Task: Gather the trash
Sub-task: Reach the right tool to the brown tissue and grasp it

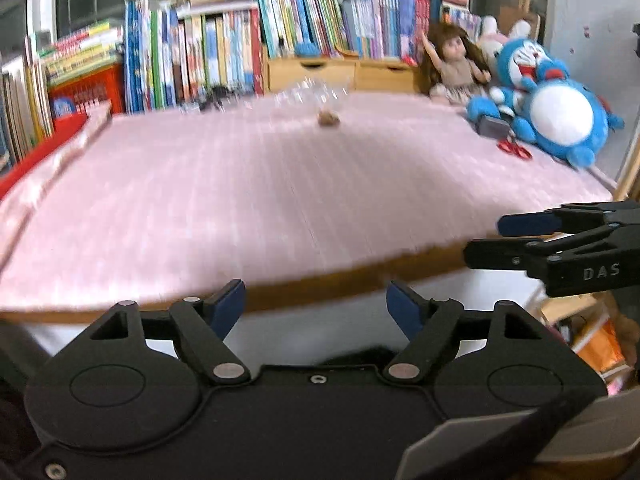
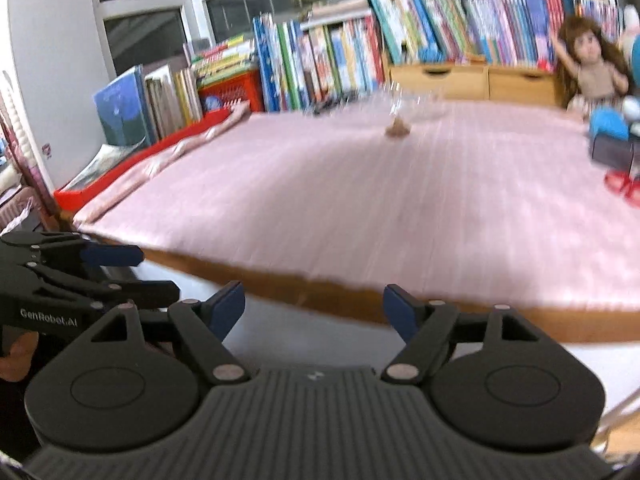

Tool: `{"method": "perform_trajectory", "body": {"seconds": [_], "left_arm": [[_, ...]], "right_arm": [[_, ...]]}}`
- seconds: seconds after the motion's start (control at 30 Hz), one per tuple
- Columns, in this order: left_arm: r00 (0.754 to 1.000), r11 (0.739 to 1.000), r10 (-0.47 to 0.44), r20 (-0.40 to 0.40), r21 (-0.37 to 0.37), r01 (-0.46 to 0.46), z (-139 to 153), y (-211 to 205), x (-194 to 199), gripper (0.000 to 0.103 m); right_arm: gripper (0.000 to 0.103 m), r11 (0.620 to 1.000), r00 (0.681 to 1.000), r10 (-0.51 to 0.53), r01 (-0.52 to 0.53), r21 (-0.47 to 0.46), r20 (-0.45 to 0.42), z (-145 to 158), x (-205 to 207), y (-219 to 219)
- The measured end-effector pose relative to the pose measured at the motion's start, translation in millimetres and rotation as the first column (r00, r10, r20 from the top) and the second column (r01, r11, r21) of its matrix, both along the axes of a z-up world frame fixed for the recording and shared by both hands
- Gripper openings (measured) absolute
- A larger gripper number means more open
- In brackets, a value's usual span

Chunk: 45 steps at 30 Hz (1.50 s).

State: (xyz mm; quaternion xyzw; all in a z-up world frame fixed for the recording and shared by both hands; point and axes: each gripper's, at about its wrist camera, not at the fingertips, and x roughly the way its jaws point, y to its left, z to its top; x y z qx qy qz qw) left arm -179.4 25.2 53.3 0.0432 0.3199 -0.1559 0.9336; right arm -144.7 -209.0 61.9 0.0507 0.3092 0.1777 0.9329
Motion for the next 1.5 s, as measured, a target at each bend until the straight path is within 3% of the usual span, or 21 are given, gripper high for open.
{"method": "perform_trajectory", "body": {"seconds": [0.3,0.57,0.77,0.93,1.1,1.27,1.4,1.5], "left_arm": [[0.994,0.996,0.069,0.083,-0.064,-0.063,35,3,86,0.078],[0.989,0.979,0.129,0.072,-0.167,-0.115,42,-5,184,0.078],[0.978,0.949,0.208,0.019,-0.248,-0.197,37,-19,269,0.082],[0.957,0.918,0.288,0.031,-0.294,-0.267,29,-38,330,0.086],[0.943,0.923,0.321,0.091,-0.253,-0.290,17,-65,381,0.090],[0.953,0.930,0.300,0.040,-0.233,-0.283,-1,-86,419,0.095],[0.952,0.938,0.307,0.008,-0.172,-0.301,-17,-98,440,0.095],[0.957,0.939,0.291,-0.016,-0.188,-0.288,-25,-98,448,0.093]], "right_arm": [[0.087,0.998,0.989,-0.064,0.067,-0.016,0.131,32,67,-23],[0.085,0.991,0.985,-0.137,0.137,0.008,0.103,30,144,-43],[0.084,0.990,0.991,-0.078,0.090,-0.105,0.111,12,193,-25],[0.085,0.992,0.997,-0.049,0.056,-0.116,0.067,-6,235,-10],[0.088,0.992,0.998,-0.049,0.052,-0.114,0.028,-25,278,-3],[0.092,0.993,0.999,-0.049,0.050,-0.111,0.011,-38,306,-2],[0.093,0.991,0.999,-0.046,0.045,-0.124,-0.004,-46,323,0],[0.093,0.991,0.999,-0.036,0.034,-0.128,-0.015,-50,330,1]]}}
